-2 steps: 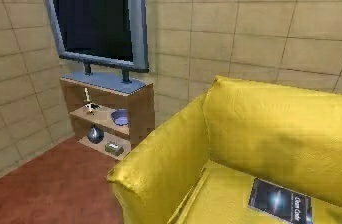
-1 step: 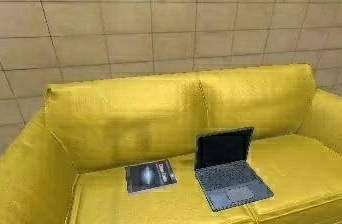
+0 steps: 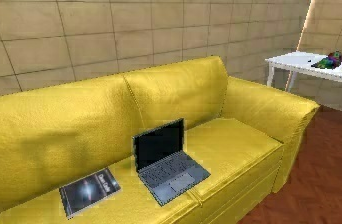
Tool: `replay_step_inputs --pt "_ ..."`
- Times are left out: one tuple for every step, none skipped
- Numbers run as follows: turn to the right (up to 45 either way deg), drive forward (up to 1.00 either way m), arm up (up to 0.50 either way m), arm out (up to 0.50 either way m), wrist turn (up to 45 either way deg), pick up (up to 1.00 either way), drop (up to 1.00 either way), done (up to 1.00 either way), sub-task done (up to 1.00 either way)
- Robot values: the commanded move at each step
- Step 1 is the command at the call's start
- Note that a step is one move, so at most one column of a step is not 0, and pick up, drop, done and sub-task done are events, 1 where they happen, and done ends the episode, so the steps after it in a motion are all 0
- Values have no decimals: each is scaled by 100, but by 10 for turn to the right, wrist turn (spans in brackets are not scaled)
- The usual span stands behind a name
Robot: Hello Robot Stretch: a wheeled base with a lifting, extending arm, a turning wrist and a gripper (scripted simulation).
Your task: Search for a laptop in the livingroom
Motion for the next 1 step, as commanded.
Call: replay_step_inputs --pt "0 0 0 0 0 0 0 100 0"
